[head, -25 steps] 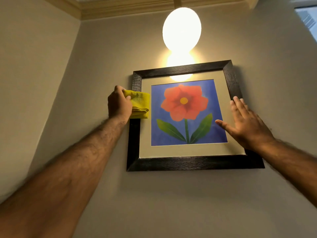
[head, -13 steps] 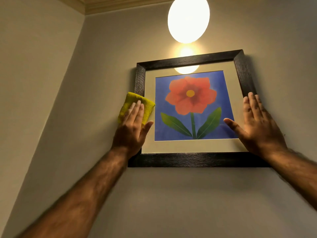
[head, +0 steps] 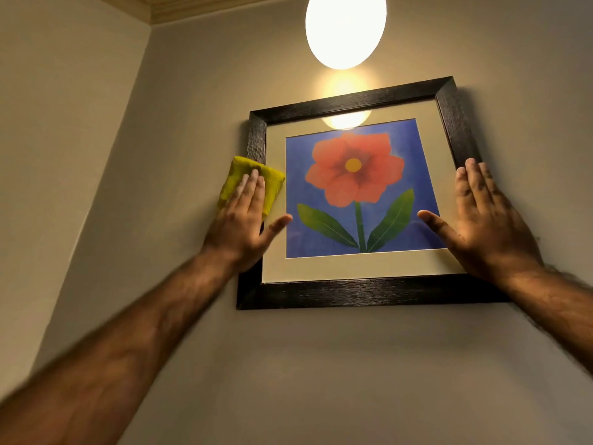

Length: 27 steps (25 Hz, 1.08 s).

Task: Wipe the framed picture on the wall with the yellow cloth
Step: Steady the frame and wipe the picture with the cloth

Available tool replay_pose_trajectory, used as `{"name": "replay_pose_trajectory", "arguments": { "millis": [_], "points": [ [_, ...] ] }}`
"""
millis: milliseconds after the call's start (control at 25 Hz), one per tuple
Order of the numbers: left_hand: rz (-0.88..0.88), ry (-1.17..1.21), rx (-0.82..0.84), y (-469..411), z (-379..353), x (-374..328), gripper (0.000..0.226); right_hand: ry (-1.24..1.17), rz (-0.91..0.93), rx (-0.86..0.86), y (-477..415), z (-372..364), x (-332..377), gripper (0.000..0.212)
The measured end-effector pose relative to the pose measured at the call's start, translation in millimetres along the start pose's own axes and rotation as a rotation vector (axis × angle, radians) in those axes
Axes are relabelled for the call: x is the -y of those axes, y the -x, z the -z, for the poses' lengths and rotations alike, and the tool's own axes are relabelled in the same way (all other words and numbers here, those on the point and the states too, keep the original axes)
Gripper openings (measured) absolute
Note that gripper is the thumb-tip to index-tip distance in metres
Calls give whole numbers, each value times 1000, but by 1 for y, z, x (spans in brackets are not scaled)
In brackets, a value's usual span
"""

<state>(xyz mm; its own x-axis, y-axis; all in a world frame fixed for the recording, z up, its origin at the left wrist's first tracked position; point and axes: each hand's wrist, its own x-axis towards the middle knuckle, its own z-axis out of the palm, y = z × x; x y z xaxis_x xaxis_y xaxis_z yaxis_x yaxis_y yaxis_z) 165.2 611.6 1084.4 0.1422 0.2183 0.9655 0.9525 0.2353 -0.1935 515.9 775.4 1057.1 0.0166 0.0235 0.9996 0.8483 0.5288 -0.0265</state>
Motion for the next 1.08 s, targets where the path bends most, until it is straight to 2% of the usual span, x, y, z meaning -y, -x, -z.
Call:
{"name": "replay_pose_trajectory", "arguments": {
  "millis": [160, 280, 520, 840, 1080],
  "points": [
    [99, 78, 80, -94, 24, 8, 106, 15, -1, -27, 0, -2, 0, 107],
    [111, 72, 85, -104, 25, 10, 103, 22, 5, -25, 0, -2, 0, 107],
    [58, 63, -1, -18, -3, -1, 109, 13, 1, -18, 1, -2, 1, 106],
    [48, 84, 49, 116, -22, -27, 99, -6, 5, -33, -1, -5, -2, 108],
    [-8, 46, 69, 127, -24, -20, 96, -5, 4, -44, 0, -5, -1, 109]
  ]
}}
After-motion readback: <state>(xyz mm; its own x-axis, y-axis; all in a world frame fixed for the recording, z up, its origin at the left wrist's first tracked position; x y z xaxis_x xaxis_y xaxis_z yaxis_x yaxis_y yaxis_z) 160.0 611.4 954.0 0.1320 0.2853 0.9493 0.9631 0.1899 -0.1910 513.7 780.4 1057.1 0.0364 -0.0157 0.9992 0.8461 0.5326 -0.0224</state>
